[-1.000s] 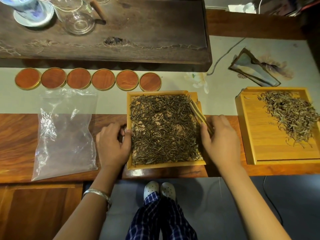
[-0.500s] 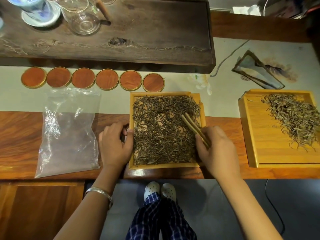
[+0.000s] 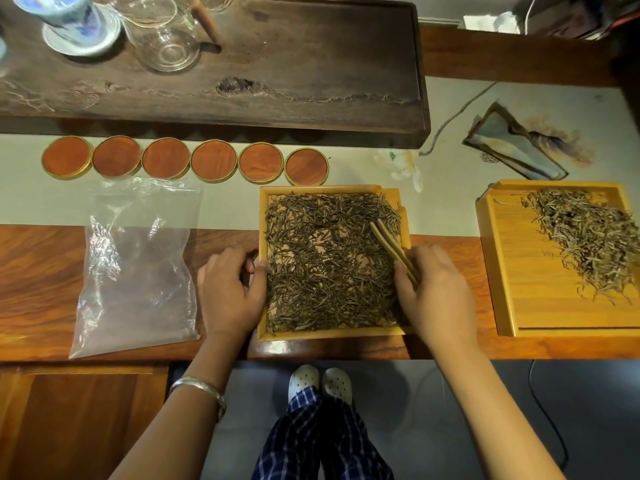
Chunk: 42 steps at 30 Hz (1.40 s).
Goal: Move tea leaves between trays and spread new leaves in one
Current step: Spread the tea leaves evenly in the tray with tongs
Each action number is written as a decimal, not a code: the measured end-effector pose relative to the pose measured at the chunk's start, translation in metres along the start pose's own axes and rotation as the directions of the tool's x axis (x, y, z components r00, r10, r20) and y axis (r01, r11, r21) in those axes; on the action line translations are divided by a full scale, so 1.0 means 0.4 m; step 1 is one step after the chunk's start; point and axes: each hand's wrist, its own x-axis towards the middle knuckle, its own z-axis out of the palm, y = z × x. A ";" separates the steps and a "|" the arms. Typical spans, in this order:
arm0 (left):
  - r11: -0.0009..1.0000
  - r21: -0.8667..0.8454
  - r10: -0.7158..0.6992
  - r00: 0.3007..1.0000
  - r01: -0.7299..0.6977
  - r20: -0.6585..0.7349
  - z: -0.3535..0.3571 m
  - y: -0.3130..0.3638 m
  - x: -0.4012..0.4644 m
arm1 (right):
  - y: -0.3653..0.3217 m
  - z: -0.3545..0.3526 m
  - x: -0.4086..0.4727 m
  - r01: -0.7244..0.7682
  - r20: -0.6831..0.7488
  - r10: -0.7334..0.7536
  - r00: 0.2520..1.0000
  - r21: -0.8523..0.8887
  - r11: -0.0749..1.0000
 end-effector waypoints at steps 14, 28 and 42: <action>1.000 -0.013 0.019 1.000 -0.019 -0.007 -0.004 0.006 0.001 | -0.028 0.005 -0.037 0.028 0.058 -0.031 0.998 0.053 0.998; 1.000 -0.003 0.000 1.000 0.000 -0.003 -0.005 0.005 0.000 | -0.002 -0.008 -0.103 0.032 0.086 -0.038 0.996 0.076 0.997; 1.000 0.009 -0.006 1.000 0.006 0.001 -0.004 0.006 -0.002 | 0.015 -0.011 -0.117 -0.003 0.041 0.002 0.999 0.039 0.999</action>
